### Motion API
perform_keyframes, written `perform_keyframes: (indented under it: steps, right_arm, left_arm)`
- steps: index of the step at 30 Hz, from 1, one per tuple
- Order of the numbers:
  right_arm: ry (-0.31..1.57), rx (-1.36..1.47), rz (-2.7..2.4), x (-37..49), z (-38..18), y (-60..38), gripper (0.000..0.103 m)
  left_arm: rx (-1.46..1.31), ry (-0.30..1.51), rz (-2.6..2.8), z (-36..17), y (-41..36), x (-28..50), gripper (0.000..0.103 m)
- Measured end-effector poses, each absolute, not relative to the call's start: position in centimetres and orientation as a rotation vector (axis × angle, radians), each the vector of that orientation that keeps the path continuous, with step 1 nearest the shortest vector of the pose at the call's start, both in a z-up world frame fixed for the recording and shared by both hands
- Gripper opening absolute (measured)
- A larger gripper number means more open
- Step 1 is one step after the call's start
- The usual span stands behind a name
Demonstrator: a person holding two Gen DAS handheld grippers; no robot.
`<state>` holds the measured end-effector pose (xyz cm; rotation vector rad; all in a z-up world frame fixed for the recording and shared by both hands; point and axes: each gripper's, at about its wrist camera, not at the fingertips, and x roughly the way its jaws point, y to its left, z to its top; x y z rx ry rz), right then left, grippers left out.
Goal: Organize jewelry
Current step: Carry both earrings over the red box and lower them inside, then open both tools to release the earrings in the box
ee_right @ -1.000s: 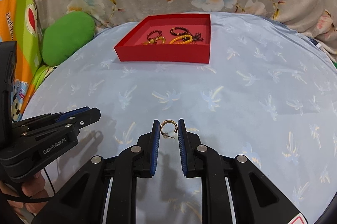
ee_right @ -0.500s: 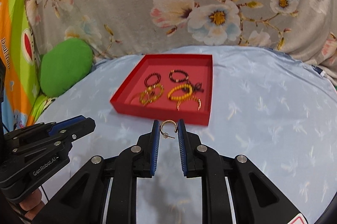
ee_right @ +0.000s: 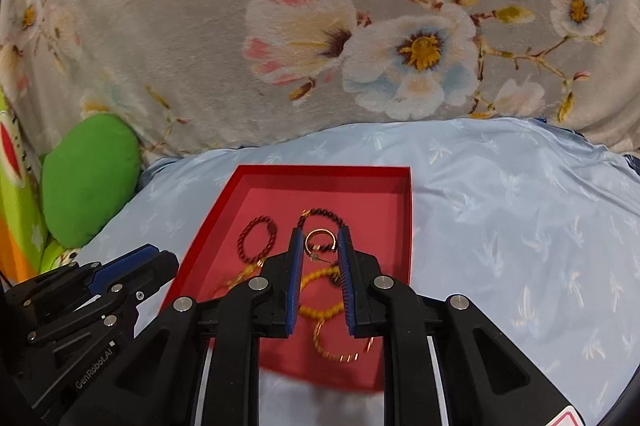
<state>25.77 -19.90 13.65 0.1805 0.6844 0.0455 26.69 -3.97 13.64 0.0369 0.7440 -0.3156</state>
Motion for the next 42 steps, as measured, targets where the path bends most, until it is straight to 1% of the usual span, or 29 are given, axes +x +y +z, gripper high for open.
perform_keyframes:
  steps: [4, 12, 20, 29, 30, 31, 32, 34, 35, 39, 42]
  right_arm:
    - [0.715, 0.163, 0.029, 29.4, 12.2, -20.1, 0.016]
    - [0.766, 0.153, 0.007, 33.6, 9.4, -21.0, 0.016]
    - [0.791, 0.155, 0.003, 34.9, 7.6, -21.2, 0.016]
    - [0.809, 0.15, 0.006, 35.6, 6.9, -21.1, 0.017]
    - [0.803, 0.147, 0.002, 35.5, 6.9, -21.1, 0.02]
    - [0.801, 0.144, 0.0, 35.5, 7.0, -21.1, 0.022]
    - [0.8, 0.139, 0.0, 35.4, 7.0, -21.0, 0.024]
    - [0.794, 0.129, 0.0, 35.2, 7.2, -20.8, 0.029]
    - [0.79, 0.125, 0.001, 35.0, 7.3, -20.7, 0.037]
    - [0.775, 0.107, -0.032, 34.1, 7.7, -20.7, 0.048]
    - [0.772, 0.104, -0.045, 33.1, 7.8, -20.8, 0.052]
  left_arm:
    - [0.046, 0.768, -0.304, 12.3, -4.7, 29.8, 0.017]
    - [0.057, 0.816, -0.273, 9.6, -5.4, 34.0, 0.017]
    - [0.06, 0.836, -0.266, 8.3, -6.0, 35.8, 0.017]
    - [0.059, 0.844, -0.253, 7.7, -6.5, 36.4, 0.018]
    - [0.06, 0.845, -0.251, 7.6, -6.5, 36.4, 0.019]
    - [0.059, 0.846, -0.246, 7.6, -6.5, 36.4, 0.025]
    - [0.059, 0.844, -0.24, 7.6, -6.4, 36.4, 0.034]
    - [0.064, 0.829, -0.227, 7.6, -6.4, 36.2, 0.042]
    - [0.066, 0.826, -0.226, 7.7, -6.4, 36.0, 0.044]
    - [0.065, 0.826, -0.217, 7.9, -6.2, 35.5, 0.044]
    - [0.066, 0.823, -0.217, 8.2, -6.0, 34.7, 0.045]
